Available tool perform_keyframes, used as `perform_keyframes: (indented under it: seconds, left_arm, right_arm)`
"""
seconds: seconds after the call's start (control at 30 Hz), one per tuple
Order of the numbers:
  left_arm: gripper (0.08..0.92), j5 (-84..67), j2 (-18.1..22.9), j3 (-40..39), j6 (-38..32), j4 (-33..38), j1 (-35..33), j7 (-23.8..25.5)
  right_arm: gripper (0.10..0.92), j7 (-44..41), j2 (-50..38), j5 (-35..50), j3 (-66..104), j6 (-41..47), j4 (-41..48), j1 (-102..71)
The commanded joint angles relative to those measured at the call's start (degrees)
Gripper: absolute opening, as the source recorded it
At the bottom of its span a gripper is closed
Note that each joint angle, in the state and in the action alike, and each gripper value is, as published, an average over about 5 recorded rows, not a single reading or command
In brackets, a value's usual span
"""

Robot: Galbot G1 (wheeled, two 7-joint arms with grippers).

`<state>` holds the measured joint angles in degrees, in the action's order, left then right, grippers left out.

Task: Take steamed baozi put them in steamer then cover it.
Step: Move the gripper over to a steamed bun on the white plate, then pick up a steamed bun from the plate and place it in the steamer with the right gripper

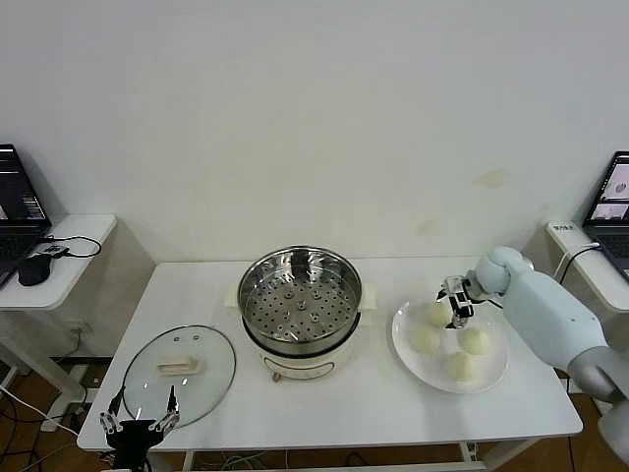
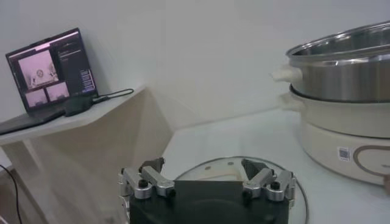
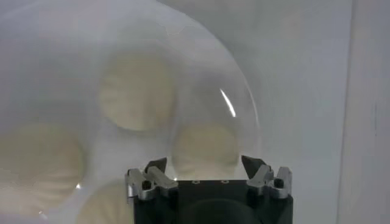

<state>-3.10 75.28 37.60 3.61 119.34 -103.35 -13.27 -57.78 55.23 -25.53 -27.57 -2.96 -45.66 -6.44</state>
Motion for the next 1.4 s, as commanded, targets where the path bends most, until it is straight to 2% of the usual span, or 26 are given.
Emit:
perform_keyframes:
  seconds: [0.03, 0.37, 0.57, 0.83, 1.1, 1.4]
  left_arm:
    - [0.823, 0.02, -0.05, 0.04, -0.02, -0.1, 0.02, -0.34]
    - [0.823, -0.01, 0.02, 0.12, -0.6, -0.04, -0.26, -0.7]
    - [0.823, 0.0, -0.1, -0.06, -0.66, 0.15, -0.44, -0.69]
    - [0.823, -0.05, -0.55, -0.47, -0.66, 1.03, -0.41, -0.63]
    - [0.823, -0.64, -1.36, -0.28, -0.68, 1.42, -0.04, -0.74]
    - [0.823, -1.48, -1.83, 0.54, -0.54, 1.24, 0.29, -0.77]
  right_arm:
    - [0.666, 0.28, 1.46, -1.31, -0.66, 0.03, 1.7, 0.48]
    - [0.492, -0.22, -3.19, 2.68, -2.85, 0.27, -5.08, 1.83]
    - [0.597, -0.52, -8.78, 10.56, -7.82, 1.89, -13.64, 6.63]
    - [0.613, -0.93, -14.57, 22.37, -20.71, 4.0, -23.49, 23.23]
    - [0.611, -0.57, -8.41, 34.04, -34.7, 5.33, -27.49, 40.39]
    - [0.609, 1.15, 6.27, 37.7, -41.2, 2.28, -25.25, 42.38]
